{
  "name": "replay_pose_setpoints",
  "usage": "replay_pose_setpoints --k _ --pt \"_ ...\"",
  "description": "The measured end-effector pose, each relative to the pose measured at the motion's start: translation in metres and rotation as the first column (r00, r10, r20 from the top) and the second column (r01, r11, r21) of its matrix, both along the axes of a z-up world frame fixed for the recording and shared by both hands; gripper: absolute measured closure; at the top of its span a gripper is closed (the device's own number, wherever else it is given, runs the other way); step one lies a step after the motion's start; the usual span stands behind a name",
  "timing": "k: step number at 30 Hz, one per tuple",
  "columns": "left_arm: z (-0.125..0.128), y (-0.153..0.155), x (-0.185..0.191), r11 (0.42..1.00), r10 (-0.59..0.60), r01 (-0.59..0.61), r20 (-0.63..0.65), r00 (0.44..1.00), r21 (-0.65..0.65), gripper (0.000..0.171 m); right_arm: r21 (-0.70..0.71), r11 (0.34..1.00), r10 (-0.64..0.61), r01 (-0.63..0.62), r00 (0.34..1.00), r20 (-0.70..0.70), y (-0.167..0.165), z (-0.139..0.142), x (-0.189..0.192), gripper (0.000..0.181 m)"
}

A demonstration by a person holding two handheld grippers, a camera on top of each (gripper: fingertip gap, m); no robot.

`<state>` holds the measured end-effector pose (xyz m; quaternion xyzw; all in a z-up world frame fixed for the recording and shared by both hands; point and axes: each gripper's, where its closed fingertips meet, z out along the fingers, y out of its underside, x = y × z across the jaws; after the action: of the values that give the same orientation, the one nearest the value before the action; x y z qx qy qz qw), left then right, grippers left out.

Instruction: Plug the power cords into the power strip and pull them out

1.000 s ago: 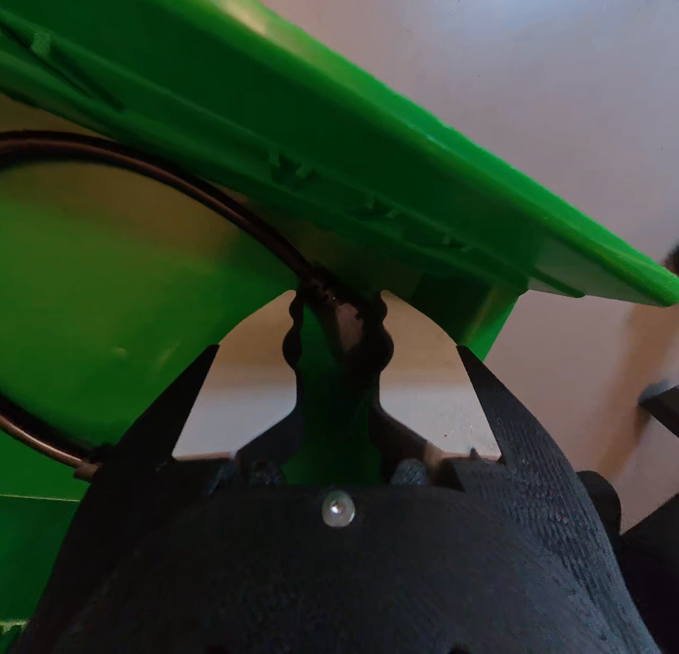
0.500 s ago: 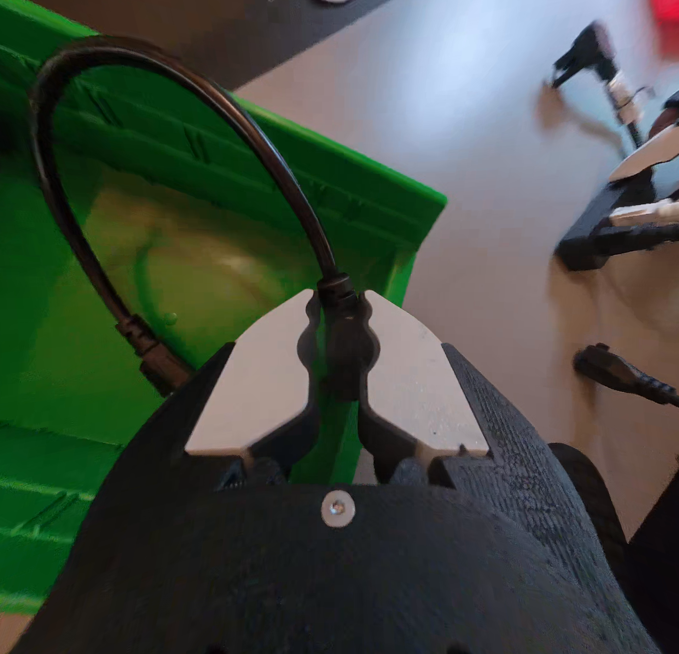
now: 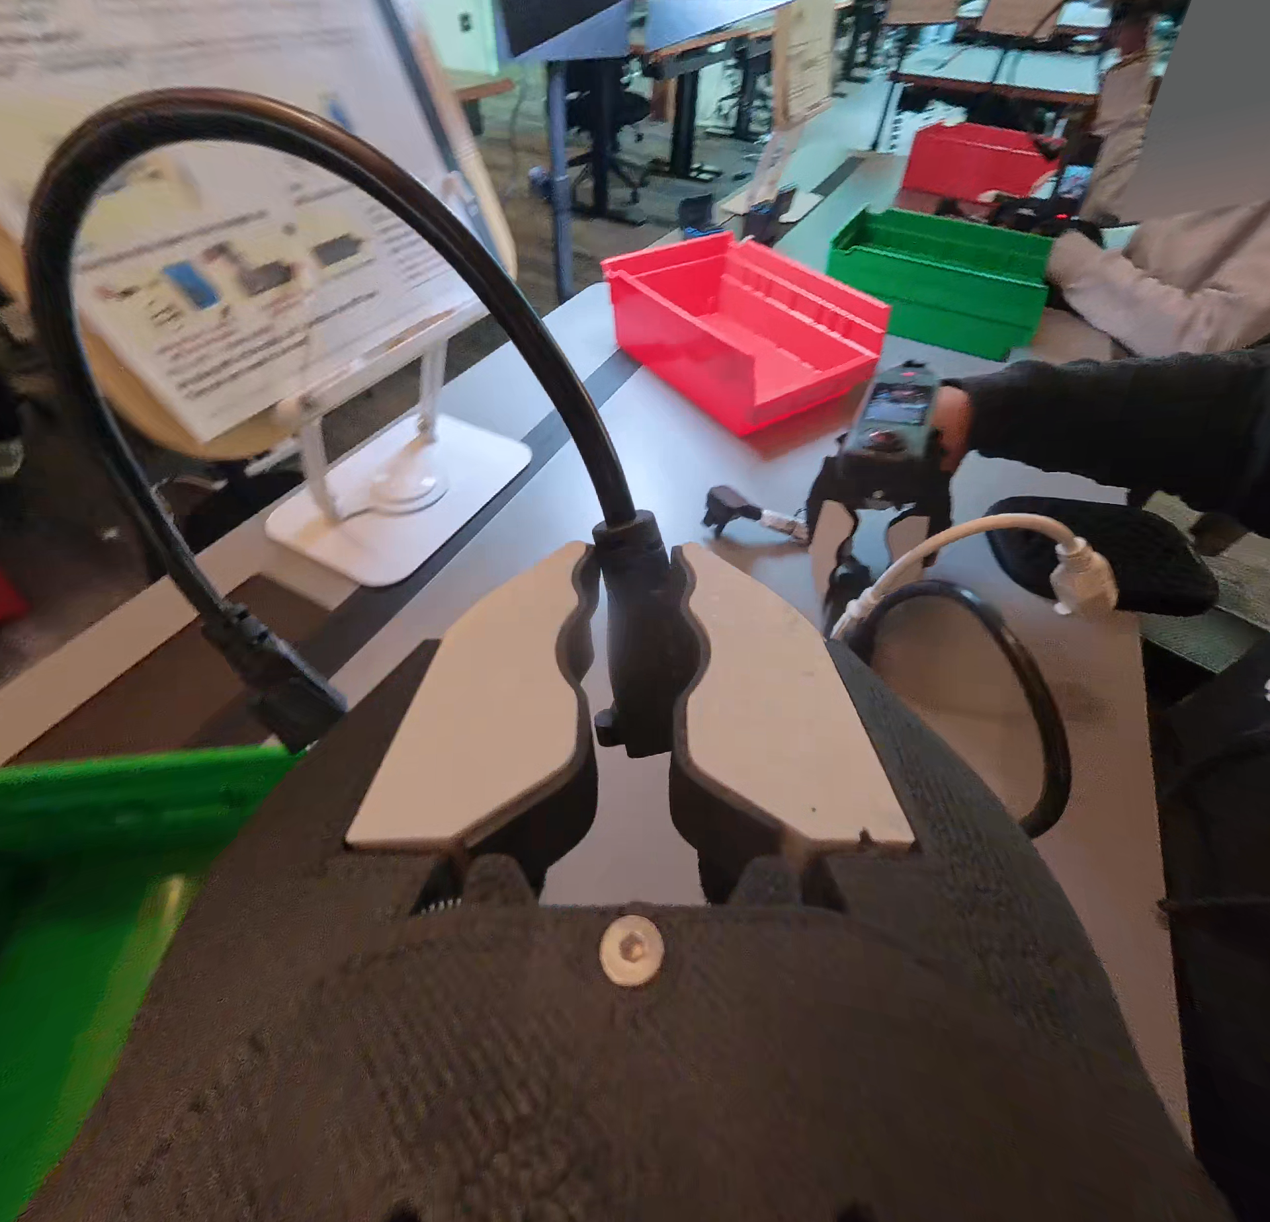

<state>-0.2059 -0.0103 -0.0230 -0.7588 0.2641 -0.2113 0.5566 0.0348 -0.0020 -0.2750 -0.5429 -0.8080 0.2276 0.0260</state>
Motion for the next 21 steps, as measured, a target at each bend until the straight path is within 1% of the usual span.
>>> replay_pose_setpoints --k 2,5,8,10,11,13,15,18,21 --pt "0.000 0.004 0.025 0.998 -0.054 0.054 0.010 0.998 0.025 0.152 -0.013 1.000 -0.020 0.020 1.000 0.014 0.001 -0.001 -0.001 0.134" --pt "-0.008 0.014 0.049 0.993 -0.116 0.115 0.052 0.992 0.025 0.151 0.009 0.999 -0.050 0.050 0.999 -0.005 0.002 -0.001 -0.003 0.133" --pt "-0.023 0.024 0.067 0.985 -0.170 0.171 0.099 0.980 -0.002 0.152 0.006 0.996 -0.086 0.087 0.993 -0.077 0.004 0.008 -0.006 0.134" --pt "-0.033 0.029 0.079 0.980 -0.196 0.199 0.104 0.975 -0.018 0.152 -0.003 0.993 -0.116 0.117 0.984 -0.135 0.007 0.018 -0.008 0.134" --pt "-0.037 0.031 0.084 0.977 -0.208 0.212 0.108 0.972 -0.025 0.152 0.018 0.992 -0.122 0.126 0.981 -0.152 0.010 0.021 -0.007 0.133" --pt "-0.044 0.034 0.094 0.970 -0.233 0.240 0.121 0.965 -0.041 0.152 0.033 0.990 -0.129 0.137 0.975 -0.183 0.011 0.025 -0.005 0.132" --pt "-0.050 0.037 0.104 0.963 -0.257 0.265 0.122 0.959 -0.055 0.152 0.030 0.985 -0.158 0.171 0.957 -0.242 0.014 0.033 -0.008 0.130" --pt "-0.060 0.036 0.117 0.948 -0.299 0.308 0.109 0.948 -0.083 0.152 0.011 0.962 -0.248 0.273 0.888 -0.387 0.031 0.057 -0.018 0.129" --pt "-0.071 0.031 0.131 0.931 -0.337 0.348 0.102 0.936 -0.115 0.152 -0.013 0.909 -0.350 0.417 0.746 -0.566 0.061 0.092 -0.030 0.130"
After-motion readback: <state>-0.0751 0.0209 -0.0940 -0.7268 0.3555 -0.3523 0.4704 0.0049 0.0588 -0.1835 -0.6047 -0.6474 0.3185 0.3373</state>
